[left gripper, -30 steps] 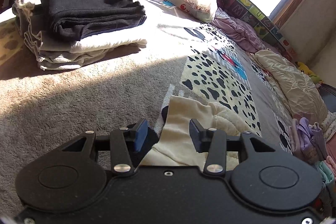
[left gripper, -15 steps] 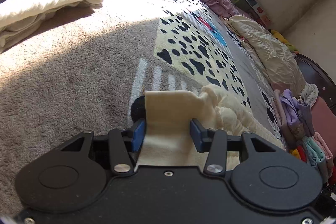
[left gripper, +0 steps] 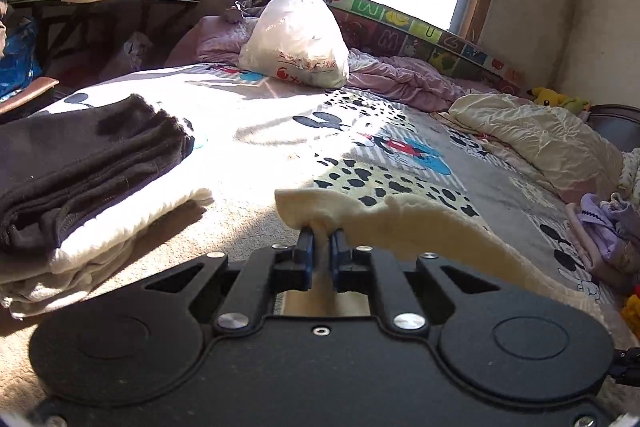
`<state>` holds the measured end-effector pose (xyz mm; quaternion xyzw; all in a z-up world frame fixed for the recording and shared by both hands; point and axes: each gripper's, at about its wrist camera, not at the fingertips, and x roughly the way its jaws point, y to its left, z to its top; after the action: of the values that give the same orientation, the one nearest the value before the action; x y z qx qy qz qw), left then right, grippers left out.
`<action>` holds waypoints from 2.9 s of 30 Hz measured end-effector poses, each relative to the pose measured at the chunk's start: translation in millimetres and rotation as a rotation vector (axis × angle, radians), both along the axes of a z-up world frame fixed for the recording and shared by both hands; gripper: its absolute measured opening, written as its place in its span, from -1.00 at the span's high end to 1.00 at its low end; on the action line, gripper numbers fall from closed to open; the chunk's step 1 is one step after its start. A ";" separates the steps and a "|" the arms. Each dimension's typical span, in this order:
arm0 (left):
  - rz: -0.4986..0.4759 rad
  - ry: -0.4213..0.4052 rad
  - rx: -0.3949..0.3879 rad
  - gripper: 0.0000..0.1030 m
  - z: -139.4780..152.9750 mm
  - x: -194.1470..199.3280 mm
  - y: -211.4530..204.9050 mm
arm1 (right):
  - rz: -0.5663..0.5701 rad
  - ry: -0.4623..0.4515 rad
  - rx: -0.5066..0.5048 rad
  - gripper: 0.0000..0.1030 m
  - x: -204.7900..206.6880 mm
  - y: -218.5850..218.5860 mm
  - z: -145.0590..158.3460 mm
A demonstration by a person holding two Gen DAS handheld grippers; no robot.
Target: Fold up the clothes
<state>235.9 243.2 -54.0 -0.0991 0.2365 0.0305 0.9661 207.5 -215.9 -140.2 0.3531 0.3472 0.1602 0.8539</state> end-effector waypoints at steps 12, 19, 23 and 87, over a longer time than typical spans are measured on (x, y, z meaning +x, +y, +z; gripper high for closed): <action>-0.053 0.080 -0.019 0.15 -4.6 3.8 -2.9 | -0.131 0.070 -0.019 0.12 11.6 -8.7 -3.2; -0.266 0.249 0.033 0.15 -38.2 19.5 -47.8 | -0.311 0.117 0.217 0.04 23.0 -45.3 -28.2; -0.283 0.240 0.009 0.14 -38.8 17.0 -47.6 | -0.359 0.100 0.277 0.41 39.4 -51.1 -41.2; -0.078 -0.156 -0.140 0.78 24.1 -143.8 -24.4 | 0.593 -0.286 -0.391 0.04 -90.3 215.9 36.7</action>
<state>92.1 218.8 -29.9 -0.1593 0.1659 -0.0317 0.9727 117.2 0.0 -103.5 0.0417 0.3355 0.3785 0.8617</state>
